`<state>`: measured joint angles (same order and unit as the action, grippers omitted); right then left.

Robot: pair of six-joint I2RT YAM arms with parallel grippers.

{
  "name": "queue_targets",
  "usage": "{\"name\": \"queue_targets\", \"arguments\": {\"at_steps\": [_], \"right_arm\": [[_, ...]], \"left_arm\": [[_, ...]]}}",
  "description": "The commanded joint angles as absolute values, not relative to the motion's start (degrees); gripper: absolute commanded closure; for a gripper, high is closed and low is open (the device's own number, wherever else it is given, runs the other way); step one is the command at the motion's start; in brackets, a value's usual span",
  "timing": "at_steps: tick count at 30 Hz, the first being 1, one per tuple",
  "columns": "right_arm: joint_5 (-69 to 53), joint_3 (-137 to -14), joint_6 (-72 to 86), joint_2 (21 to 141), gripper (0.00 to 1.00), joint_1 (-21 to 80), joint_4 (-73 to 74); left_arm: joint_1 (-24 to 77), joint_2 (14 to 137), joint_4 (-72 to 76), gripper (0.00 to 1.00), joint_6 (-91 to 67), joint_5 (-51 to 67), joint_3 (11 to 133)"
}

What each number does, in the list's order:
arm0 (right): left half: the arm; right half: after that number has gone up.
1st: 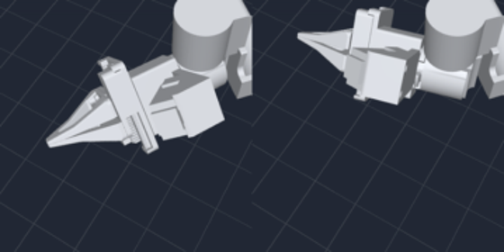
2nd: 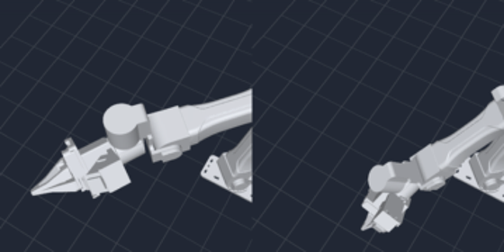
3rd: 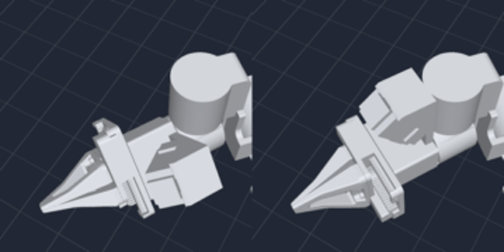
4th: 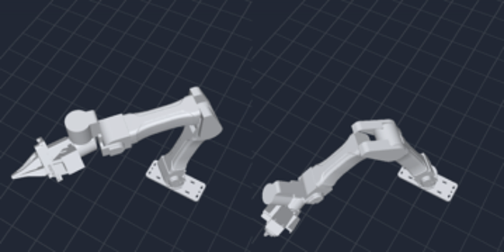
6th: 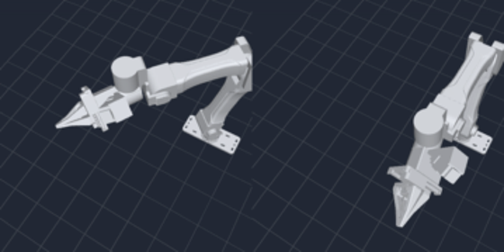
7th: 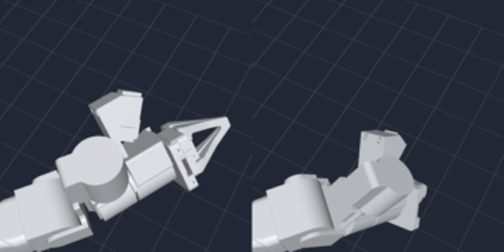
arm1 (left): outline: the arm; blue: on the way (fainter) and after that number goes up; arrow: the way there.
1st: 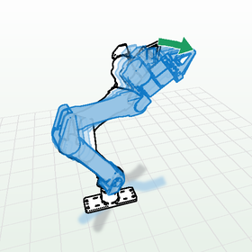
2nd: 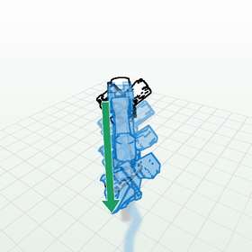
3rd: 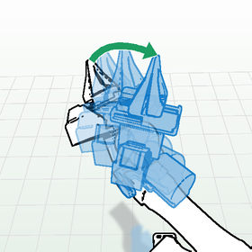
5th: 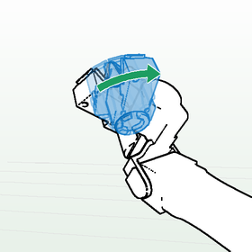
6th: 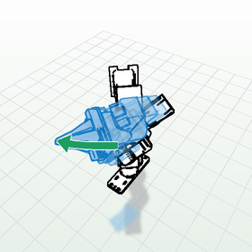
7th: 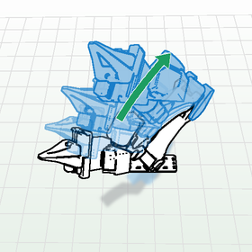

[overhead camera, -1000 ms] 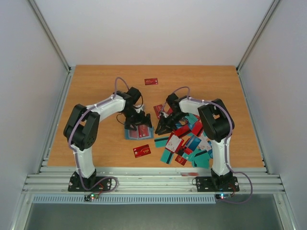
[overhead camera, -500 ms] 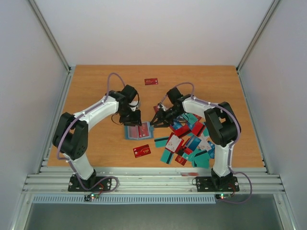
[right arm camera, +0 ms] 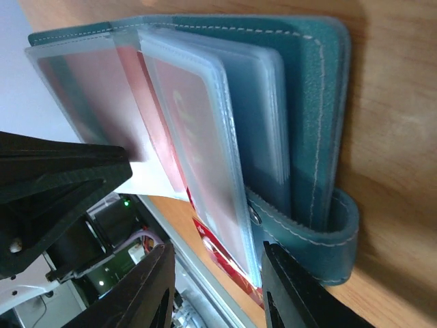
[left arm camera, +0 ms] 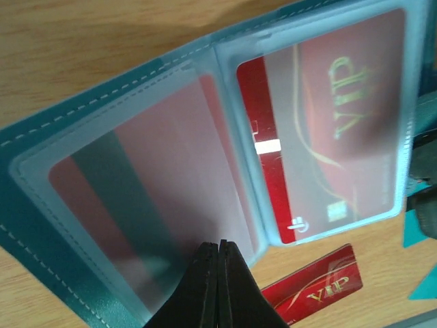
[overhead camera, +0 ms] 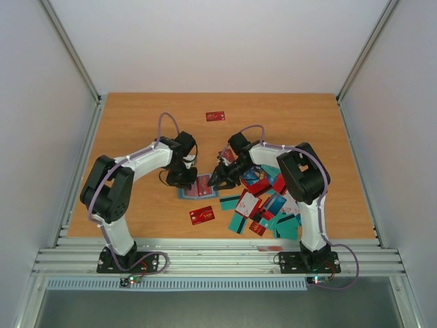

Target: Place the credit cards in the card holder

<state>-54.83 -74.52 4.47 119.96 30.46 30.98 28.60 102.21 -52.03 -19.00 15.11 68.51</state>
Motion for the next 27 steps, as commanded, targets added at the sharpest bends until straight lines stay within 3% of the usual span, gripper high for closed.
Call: {"name": "queue_targets", "arguments": {"at_steps": [1,27], "right_arm": [[-54.4,-76.0,4.1,121.5,0.63,30.9,31.1],[-59.4,-82.4,4.1,121.4,0.63,34.9,32.0]], "left_arm": [[28.7,104.0,-49.6,1.00,-17.9,14.2,67.1],[28.3,102.0,-43.0,1.00,-21.3,22.4,63.2]]}}
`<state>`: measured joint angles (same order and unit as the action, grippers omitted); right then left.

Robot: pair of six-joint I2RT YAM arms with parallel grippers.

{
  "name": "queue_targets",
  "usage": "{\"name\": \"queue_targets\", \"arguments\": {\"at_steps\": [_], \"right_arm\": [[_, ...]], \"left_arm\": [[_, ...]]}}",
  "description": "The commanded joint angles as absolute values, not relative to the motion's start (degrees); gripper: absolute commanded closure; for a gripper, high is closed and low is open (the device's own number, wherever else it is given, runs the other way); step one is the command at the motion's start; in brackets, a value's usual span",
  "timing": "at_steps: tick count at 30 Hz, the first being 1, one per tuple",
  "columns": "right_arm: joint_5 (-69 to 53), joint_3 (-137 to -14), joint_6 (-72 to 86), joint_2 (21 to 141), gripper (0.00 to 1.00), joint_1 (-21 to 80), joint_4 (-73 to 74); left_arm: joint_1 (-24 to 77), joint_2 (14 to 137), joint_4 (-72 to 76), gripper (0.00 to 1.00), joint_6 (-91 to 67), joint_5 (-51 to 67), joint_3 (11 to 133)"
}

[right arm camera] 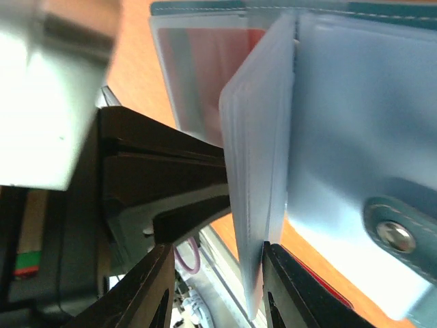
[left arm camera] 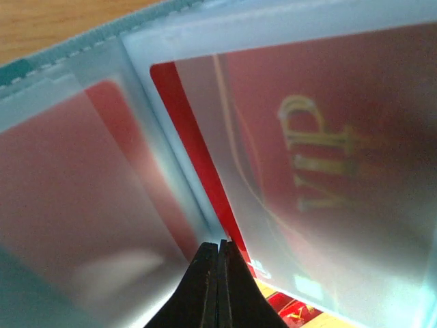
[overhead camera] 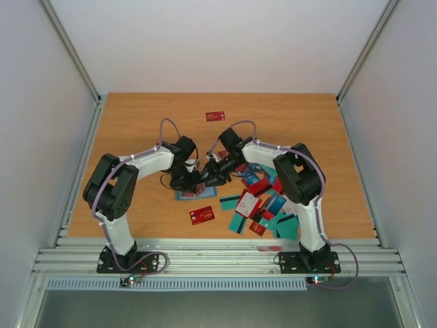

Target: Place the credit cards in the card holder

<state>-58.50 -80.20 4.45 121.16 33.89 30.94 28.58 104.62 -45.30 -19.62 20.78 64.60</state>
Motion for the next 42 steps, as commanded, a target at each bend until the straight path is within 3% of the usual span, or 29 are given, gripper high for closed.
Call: {"name": "queue_targets", "arguments": {"at_steps": [1,24,31,35,42], "right_arm": [[-59.4,-82.6,4.2,121.5,0.63,34.9,32.2],[-59.7,-98.0,5.2,130.5,0.63,41.7,37.2],[-55.0,-102.5,1.2,125.5,0.63,41.7,44.5],[-47.4,-98.1,-2.9,117.2,0.62,41.0,48.9],[-39.1,-79.7,-1.4,101.3,0.61,35.7,47.3]], "left_arm": [[28.2,101.5,-43.0,1.00,-21.6,22.6,63.0],[21.0,72.5,-47.6,1.00,-30.0,18.7,51.1],[20.7,67.1,-47.4,1.00,-29.6,20.1,50.3],[20.9,67.2,-45.9,0.99,-27.7,22.8,50.6],[25.4,70.1,-42.5,0.98,-25.6,26.4,52.7]]}}
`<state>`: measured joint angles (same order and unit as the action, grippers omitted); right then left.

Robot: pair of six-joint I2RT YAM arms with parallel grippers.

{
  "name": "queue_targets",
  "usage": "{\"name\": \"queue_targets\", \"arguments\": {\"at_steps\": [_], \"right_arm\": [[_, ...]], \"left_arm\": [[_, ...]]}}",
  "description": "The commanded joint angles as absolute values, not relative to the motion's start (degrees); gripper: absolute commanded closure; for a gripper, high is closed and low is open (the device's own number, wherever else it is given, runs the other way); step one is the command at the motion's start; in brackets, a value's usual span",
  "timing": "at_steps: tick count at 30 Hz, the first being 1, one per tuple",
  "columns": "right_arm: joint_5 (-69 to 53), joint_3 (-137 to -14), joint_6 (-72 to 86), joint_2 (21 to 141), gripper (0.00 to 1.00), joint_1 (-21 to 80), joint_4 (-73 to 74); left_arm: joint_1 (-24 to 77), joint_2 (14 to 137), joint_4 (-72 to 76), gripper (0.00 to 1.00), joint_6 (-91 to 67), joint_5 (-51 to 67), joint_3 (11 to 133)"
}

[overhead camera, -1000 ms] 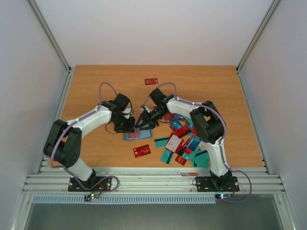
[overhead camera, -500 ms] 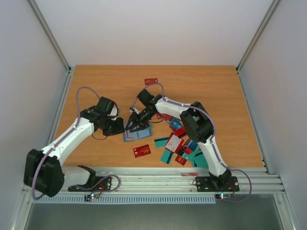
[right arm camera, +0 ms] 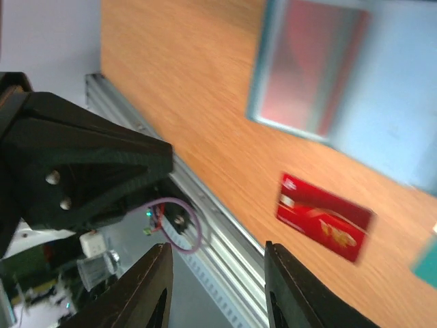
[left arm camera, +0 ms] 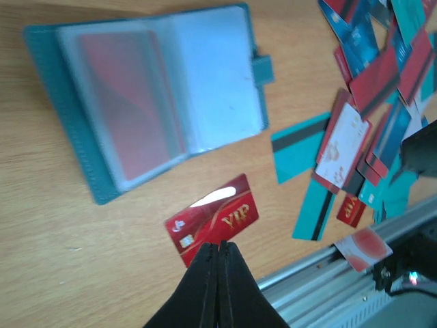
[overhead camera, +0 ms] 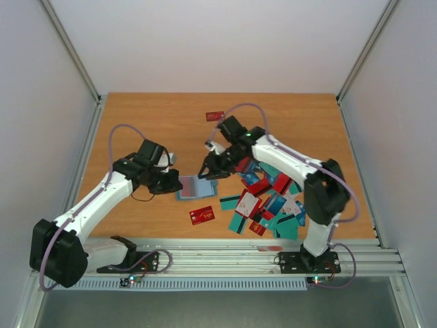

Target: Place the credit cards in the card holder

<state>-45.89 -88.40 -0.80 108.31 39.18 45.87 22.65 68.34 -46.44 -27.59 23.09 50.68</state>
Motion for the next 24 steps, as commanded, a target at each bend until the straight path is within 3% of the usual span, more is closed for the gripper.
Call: {"name": "queue_targets", "arguments": {"at_steps": [1,9,18,24], "right_arm": [[-38.5,-76.0,-0.9,99.3,0.61,34.7,46.7],[-38.1,-60.3,1.9,89.1,0.61,29.0,43.8],[-45.3,-52.3,7.2,88.0,0.61,29.1,33.2],[-44.0,-50.9,7.0,88.1,0.60,29.1,33.0]], "left_arm": [[26.9,71.1,-41.9,0.98,-25.6,26.8,53.2],[34.3,77.0,-42.1,0.95,-27.1,22.3,57.0],[38.1,79.6,-47.7,0.92,-27.3,17.5,56.6],[40.3,77.2,-48.2,0.81,-28.6,17.0,53.2]]}}
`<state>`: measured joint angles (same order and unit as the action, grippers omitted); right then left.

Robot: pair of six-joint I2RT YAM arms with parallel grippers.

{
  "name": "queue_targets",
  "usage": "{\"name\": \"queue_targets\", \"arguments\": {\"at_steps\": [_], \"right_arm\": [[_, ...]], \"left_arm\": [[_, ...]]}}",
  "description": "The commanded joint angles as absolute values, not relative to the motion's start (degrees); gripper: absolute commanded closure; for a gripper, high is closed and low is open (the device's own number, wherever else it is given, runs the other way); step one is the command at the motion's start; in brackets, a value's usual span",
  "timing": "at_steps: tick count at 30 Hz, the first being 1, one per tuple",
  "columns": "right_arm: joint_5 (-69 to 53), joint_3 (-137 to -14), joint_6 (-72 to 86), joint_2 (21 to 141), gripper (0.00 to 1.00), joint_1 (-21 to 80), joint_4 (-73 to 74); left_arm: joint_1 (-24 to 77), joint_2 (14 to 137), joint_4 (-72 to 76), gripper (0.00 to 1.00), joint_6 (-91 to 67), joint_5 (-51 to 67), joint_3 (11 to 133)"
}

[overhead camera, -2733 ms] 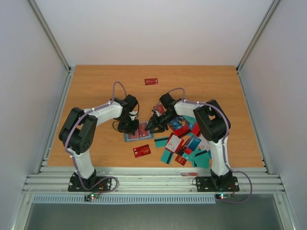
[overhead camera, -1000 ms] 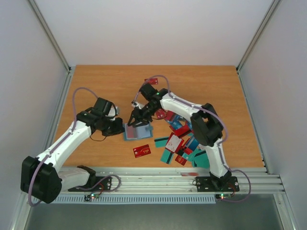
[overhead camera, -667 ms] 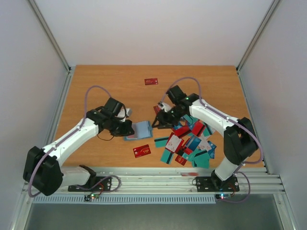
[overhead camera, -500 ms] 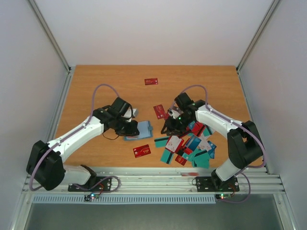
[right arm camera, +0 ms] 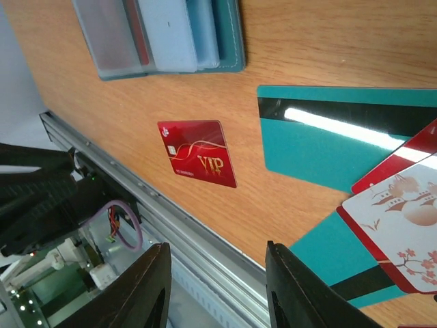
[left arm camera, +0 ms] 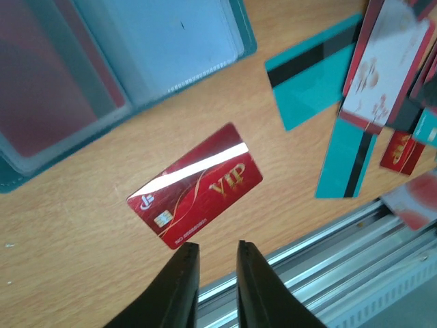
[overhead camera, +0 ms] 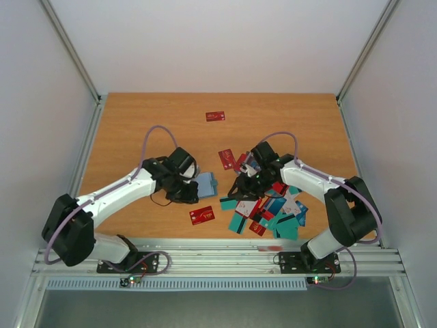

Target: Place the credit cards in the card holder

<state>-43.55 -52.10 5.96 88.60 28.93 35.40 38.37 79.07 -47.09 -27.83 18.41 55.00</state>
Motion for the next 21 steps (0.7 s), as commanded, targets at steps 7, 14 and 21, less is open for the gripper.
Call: {"name": "queue_targets", "arguments": {"at_steps": [7,14,21], "right_arm": [[-31.7,-48.3,7.0,82.1,0.56,29.0,42.8],[-21.5,-46.4,8.1,75.9,0.52,27.1,51.4],[-24.4,-45.9,6.2,77.4,0.53,24.3,48.6]], "left_arm": [[47.0,83.7,-41.1,0.71,-29.7,19.3,55.3],[54.7,94.7,-35.5,0.70,-31.2,19.7,64.2],[58.3,103.2,-35.0,0.69,-30.9,16.4,71.1]]}}
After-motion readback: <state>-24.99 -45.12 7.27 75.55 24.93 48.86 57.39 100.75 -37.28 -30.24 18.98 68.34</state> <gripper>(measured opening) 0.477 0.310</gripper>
